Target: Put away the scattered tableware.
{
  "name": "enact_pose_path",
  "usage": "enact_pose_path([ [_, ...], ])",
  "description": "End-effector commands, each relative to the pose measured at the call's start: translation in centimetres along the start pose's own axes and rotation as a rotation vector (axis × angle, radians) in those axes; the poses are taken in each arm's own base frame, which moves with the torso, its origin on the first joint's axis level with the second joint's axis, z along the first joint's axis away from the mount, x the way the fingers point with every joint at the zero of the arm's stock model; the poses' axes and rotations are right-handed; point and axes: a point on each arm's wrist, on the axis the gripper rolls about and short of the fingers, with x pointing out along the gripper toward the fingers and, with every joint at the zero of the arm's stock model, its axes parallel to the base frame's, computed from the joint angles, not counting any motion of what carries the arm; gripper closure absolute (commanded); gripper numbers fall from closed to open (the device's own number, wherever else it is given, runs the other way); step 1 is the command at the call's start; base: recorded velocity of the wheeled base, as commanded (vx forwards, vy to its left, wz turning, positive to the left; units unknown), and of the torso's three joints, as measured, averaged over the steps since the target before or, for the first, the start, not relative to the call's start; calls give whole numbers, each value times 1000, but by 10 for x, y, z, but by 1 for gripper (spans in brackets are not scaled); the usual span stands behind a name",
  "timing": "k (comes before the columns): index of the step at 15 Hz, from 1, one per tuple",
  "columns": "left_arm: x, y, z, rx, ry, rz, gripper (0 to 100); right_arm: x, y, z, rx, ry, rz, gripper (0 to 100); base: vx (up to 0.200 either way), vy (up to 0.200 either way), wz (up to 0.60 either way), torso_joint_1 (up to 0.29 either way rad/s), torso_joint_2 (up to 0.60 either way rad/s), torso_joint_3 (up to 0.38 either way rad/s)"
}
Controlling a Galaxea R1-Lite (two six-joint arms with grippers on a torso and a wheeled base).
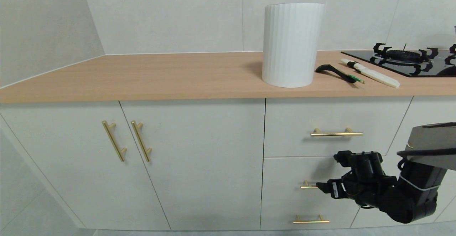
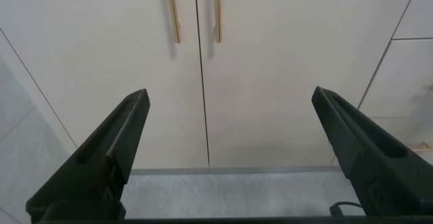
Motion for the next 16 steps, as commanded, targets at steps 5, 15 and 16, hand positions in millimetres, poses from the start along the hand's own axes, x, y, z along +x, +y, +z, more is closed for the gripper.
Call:
enact_pose_path([
  [5, 0, 0, 0, 0, 0, 0, 0, 23, 0, -10, 29, -53, -55, 0, 0, 0, 0, 0, 0, 0],
  [15, 0, 0, 0, 0, 0, 0, 0, 29, -1, -17, 23, -29, -78, 0, 0, 0, 0, 0, 0, 0],
  [16, 0, 0, 0, 0, 0, 0, 0, 28, -1, -17, 21, -27, -79, 0, 0, 0, 0, 0, 0, 0],
])
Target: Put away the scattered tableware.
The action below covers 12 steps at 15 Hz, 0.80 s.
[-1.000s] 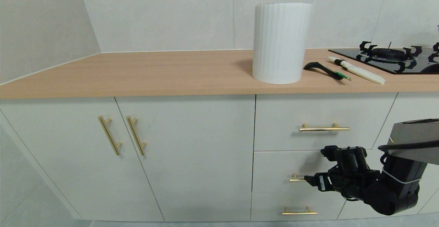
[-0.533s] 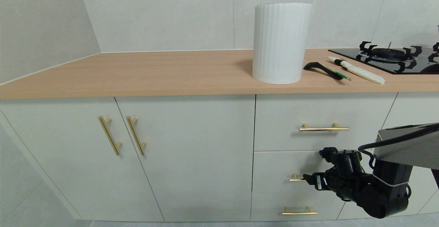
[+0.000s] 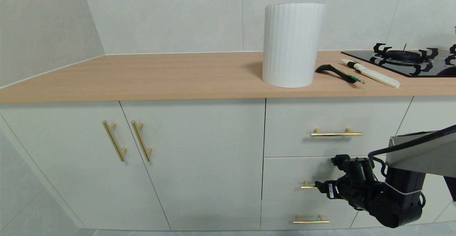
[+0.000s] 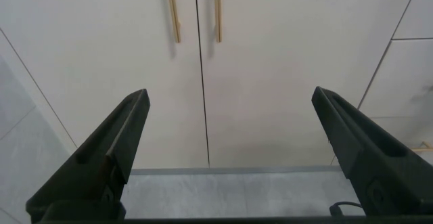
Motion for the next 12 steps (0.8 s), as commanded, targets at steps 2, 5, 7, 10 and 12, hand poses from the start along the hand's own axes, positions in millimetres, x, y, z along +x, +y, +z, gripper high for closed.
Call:
enact_pose_path([
  [2, 0, 0, 0, 0, 0, 0, 0, -4, 0, 0, -5, 7, 1, 0, 0, 0, 0, 0, 0, 0],
  [5, 0, 0, 0, 0, 0, 0, 0, -7, 0, 0, -11, 8, 2, 0, 0, 0, 0, 0, 0, 0],
  [7, 0, 0, 0, 0, 0, 0, 0, -9, 1, 0, -17, 10, 5, 0, 0, 0, 0, 0, 0, 0],
  [10, 0, 0, 0, 0, 0, 0, 0, -15, 2, 1, -33, 10, 11, 0, 0, 0, 0, 0, 0, 0],
  [12, 0, 0, 0, 0, 0, 0, 0, -39, 5, 13, -65, 23, 28, 0, 0, 0, 0, 0, 0, 0],
])
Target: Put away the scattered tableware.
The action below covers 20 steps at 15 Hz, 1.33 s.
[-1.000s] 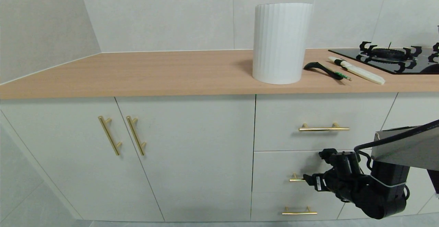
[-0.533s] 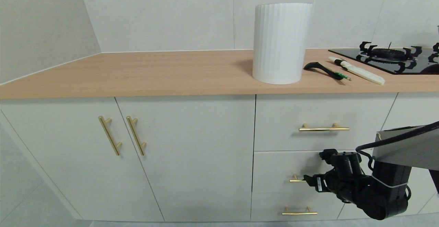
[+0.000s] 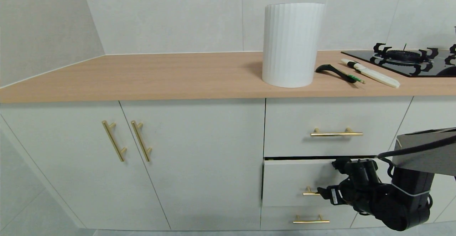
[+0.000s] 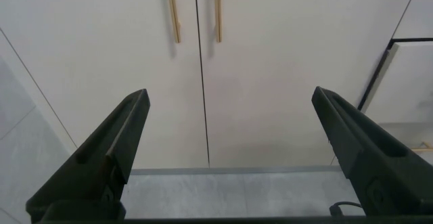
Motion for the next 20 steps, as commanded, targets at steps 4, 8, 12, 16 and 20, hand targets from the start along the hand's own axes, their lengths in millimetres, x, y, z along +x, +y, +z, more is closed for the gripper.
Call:
enact_pose_path([
  [4, 0, 0, 0, 0, 0, 0, 0, -97, 8, 44, -58, 45, 159, 0, 0, 0, 0, 0, 0, 0],
  [8, 0, 0, 0, 0, 0, 0, 0, -151, 8, 72, -58, -98, 195, 0, 0, 0, 0, 0, 0, 0],
  [12, 0, 0, 0, 0, 0, 0, 0, -137, 9, 80, 1, -167, 123, 0, 0, 0, 0, 0, 0, 0],
  [16, 0, 0, 0, 0, 0, 0, 0, -100, 14, 68, 9, -180, 79, 0, 0, 0, 0, 0, 0, 0],
  [20, 0, 0, 0, 0, 0, 0, 0, -73, 16, 60, 27, -193, 31, 0, 0, 0, 0, 0, 0, 0],
])
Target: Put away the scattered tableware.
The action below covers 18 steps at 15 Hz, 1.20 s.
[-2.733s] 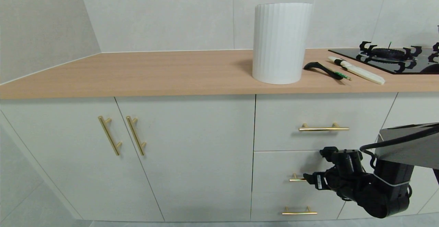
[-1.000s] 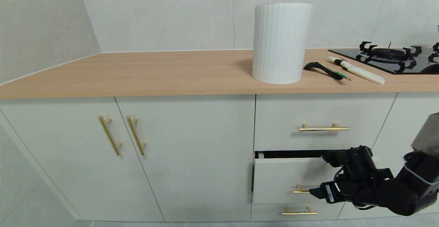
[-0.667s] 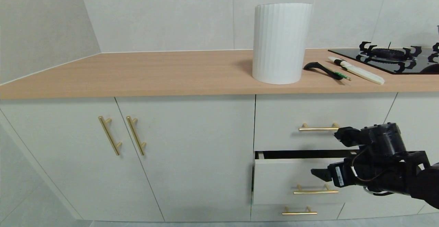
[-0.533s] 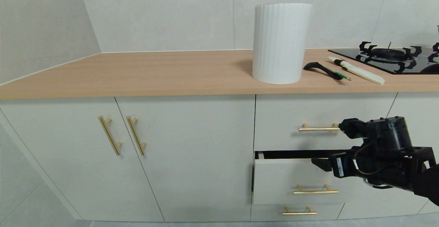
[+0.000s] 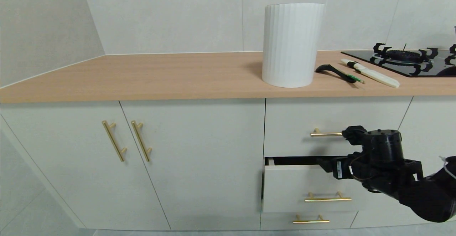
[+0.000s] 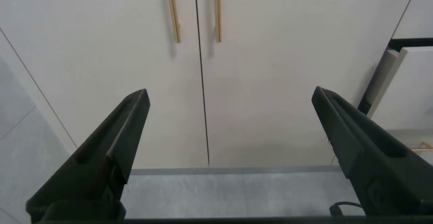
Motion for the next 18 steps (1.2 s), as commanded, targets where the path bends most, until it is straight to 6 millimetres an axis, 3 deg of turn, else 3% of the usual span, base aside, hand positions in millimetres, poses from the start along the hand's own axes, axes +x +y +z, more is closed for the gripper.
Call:
enact_pose_path([
  [1, 0, 0, 0, 0, 0, -1, 0, 17, 0, -16, 7, 40, -25, 0, 0, 0, 0, 0, 0, 0],
  [10, 0, 0, 0, 0, 0, 0, 0, 40, 0, -29, 34, 28, -53, 0, 0, 0, 0, 0, 0, 0],
  [18, 0, 0, 0, 0, 0, 0, 0, 30, -1, -31, 21, 70, -42, 0, 0, 0, 0, 0, 0, 0],
])
